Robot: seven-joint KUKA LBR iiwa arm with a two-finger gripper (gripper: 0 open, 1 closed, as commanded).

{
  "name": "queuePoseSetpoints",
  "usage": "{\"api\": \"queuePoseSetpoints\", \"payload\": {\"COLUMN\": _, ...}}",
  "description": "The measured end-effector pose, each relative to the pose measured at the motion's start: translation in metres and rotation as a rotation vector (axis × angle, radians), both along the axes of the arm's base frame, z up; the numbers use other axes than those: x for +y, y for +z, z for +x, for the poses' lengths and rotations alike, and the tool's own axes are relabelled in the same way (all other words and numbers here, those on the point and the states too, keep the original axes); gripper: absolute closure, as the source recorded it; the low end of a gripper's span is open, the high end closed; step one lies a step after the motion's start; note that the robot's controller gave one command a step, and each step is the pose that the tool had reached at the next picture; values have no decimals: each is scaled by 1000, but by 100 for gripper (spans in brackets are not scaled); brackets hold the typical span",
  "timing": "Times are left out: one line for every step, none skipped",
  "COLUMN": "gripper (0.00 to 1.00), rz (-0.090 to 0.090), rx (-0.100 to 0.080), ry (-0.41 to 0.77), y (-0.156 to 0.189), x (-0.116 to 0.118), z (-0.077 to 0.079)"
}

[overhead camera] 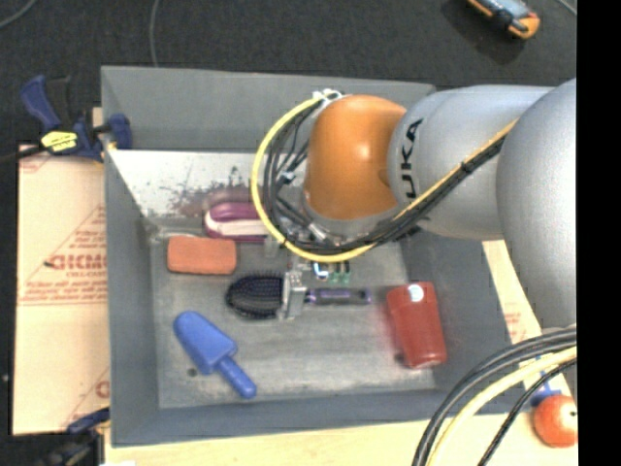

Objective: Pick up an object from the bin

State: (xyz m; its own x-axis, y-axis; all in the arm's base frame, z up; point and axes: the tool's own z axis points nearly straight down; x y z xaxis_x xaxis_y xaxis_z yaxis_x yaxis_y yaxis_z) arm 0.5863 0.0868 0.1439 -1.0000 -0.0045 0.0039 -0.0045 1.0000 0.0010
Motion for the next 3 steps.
{"api": "queuePoseSetpoints", "payload": {"gripper": 0, "rz": 1, "rx": -7, "ry": -3, "y": 5, "x": 0, "z": 1}}
{"api": "queuePoseSetpoints", "payload": {"gripper": 0, "rz": 1, "rx": -3, "ry": -175, "y": -73, "x": -11, "z": 0}}
{"api": "queuePoseSetpoints", "payload": {"gripper": 0, "rz": 2, "rx": -15, "ry": -110, "y": -11, "x": -16, "z": 7}}
